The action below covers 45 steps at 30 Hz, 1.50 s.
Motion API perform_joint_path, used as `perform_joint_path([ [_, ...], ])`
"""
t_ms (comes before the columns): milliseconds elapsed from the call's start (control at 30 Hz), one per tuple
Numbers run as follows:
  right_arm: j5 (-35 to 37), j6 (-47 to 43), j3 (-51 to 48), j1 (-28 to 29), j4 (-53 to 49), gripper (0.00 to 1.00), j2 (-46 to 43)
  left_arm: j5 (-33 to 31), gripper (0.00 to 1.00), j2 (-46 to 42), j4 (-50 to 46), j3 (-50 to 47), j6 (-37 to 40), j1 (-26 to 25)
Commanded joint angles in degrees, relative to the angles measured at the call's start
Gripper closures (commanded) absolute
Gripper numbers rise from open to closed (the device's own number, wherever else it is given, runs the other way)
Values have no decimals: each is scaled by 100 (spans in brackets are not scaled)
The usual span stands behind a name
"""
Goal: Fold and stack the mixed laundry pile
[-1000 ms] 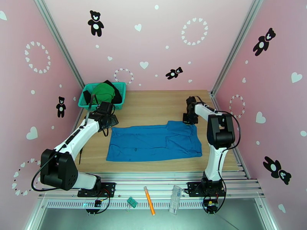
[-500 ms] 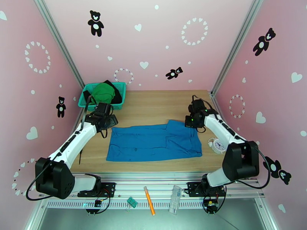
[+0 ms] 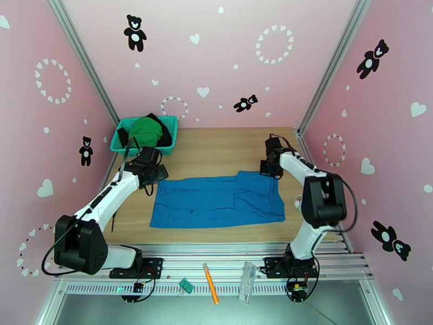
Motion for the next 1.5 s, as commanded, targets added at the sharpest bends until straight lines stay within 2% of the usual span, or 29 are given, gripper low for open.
perform_joint_path([
  [0,302,79,599,-105,29,92,569,34,16,205,148,236,126,-33],
  [67,223,75,906,-149,-53,79,892,42,16,327,151,290,139,-37],
  [133,138,64,1094,-165,-79,70,1099,49,17,426,165,322,148,-41],
  [233,18,33,1323,-176,-103,64,1327,19,17,548,170,335,162,-41],
  [500,-114,-46,1714,-177,-231,62,1764,23,17,685,144,379,150,-41],
  [800,-237,31,1438,-180,-176,63,1803,54,17,625,105,358,121,-39],
  [967,-256,41,1375,-182,-182,67,1844,57,17,579,82,344,116,-41],
  [1067,-279,72,1374,-177,-199,73,1852,56,17,546,79,331,113,-42],
  [1200,-352,94,1372,-178,-211,94,1805,52,17,500,50,329,113,-45],
  [1267,-393,79,1394,-175,-230,100,1721,52,17,471,40,325,115,-34],
  [1467,-685,-33,1304,-175,-247,100,1118,52,17,305,-5,313,104,-41],
])
